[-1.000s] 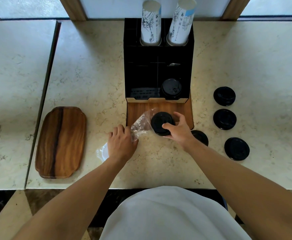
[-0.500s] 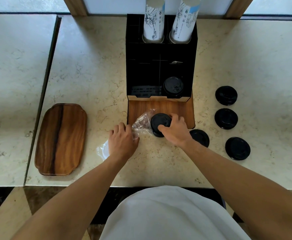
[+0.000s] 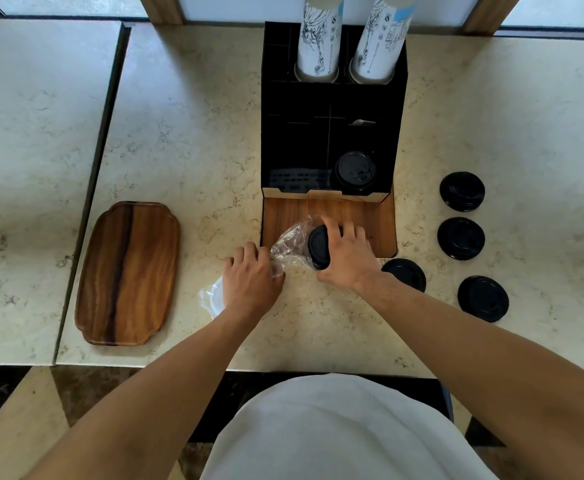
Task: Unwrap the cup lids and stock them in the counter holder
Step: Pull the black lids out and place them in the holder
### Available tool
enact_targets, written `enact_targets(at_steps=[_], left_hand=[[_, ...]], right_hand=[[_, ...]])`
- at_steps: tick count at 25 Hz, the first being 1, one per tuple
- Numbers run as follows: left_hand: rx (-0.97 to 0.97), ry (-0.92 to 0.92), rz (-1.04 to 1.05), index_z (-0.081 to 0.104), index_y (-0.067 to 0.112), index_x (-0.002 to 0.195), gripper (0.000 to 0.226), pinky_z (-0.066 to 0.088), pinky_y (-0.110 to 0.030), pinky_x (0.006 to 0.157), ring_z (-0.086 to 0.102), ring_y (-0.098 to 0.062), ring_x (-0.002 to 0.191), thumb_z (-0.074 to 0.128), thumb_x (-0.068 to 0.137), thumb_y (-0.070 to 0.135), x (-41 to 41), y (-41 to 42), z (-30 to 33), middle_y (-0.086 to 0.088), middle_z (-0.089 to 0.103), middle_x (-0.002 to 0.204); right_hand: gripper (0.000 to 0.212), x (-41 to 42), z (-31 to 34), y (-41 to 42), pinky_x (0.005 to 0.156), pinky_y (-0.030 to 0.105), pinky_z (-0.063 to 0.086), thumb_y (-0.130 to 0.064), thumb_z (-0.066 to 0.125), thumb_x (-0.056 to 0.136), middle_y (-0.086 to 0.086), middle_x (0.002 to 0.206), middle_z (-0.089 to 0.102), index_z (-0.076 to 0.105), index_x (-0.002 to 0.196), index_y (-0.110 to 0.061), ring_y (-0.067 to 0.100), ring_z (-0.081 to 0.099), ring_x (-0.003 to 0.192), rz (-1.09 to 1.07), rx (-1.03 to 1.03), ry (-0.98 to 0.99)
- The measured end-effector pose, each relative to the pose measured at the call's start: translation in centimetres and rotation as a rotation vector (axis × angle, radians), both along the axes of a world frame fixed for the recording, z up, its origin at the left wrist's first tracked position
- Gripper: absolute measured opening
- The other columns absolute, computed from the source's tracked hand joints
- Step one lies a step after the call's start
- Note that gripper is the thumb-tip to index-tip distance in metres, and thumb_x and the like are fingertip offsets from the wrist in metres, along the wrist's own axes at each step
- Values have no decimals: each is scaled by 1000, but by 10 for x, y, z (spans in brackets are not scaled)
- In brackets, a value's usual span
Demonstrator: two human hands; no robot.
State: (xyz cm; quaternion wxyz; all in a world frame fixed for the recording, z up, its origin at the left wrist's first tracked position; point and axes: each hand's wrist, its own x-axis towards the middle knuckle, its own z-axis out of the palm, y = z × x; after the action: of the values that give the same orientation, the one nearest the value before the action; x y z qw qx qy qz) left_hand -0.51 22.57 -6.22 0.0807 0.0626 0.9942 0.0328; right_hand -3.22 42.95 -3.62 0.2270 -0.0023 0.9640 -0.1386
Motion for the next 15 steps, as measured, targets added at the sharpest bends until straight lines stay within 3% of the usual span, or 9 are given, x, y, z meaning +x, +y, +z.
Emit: enact_targets(at_steps=[5,10,15], left_hand=[[5,2,6,64,8,104,36,45,-44,79,56,-32,91,57,90,40,-1,0,-1,-12,60,102],[11,-17,67,63,10,108,42,46,-44,82,56,-31,94,60,87,47,-9,4,-1,-10,59,103],[54,-26,116,63,10,109,42,44,-46,85,55,-31,97,55,89,45,-15,6,-1,-10,58,105]], right_hand=[[112,3,-3,2,105,45,45,-47,84,68,19,139,42,20,155,-18,37,43,124,-48,13,66],[108,9,7,9,102,45,47,-55,84,67,20,132,48,29,151,-15,35,50,115,-190,-41,266],[102,-6,25,18,104,46,48,-55,82,71,17,136,48,30,151,-18,33,48,120,-224,-138,301]])
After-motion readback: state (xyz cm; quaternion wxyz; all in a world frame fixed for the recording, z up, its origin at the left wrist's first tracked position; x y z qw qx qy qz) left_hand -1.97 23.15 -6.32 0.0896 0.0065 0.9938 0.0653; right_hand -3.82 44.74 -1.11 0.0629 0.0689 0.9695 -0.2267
